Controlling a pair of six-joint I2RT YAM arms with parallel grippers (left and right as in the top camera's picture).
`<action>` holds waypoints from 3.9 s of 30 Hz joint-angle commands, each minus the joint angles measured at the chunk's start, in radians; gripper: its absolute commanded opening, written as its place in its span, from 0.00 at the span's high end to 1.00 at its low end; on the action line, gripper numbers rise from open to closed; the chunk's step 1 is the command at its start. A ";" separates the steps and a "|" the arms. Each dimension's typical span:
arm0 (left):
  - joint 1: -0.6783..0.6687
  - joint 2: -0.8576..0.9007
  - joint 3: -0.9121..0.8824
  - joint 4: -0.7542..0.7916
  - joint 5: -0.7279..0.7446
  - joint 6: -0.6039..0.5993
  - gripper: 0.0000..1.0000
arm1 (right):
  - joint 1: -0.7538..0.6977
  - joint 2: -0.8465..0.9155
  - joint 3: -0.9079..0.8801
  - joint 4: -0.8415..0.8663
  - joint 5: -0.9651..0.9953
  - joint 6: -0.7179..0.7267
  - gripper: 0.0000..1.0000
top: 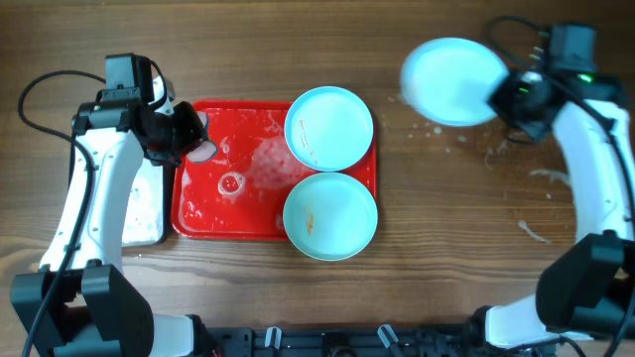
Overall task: Clean dirty plates on tray and stack at the side
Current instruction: 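Carry the plate right and set it on the table, then move right gripper back to the top plate on the red tray and grasp its rim, then pull the grasped plate toward the left gripper's sponge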
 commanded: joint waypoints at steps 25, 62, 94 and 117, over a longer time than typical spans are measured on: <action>-0.003 0.008 -0.006 -0.008 0.012 -0.010 0.96 | -0.436 -0.217 -0.516 0.455 -0.322 -0.102 0.33; -0.003 0.008 -0.006 0.010 0.012 -0.010 0.96 | 0.639 0.424 0.189 0.106 0.257 0.091 0.73; -0.003 0.008 -0.006 0.009 0.012 -0.010 0.96 | 0.946 0.481 0.174 0.165 0.093 -0.060 0.83; -0.003 0.008 -0.006 -0.001 0.012 -0.009 0.96 | 0.867 0.267 -0.094 0.090 -0.103 0.058 0.96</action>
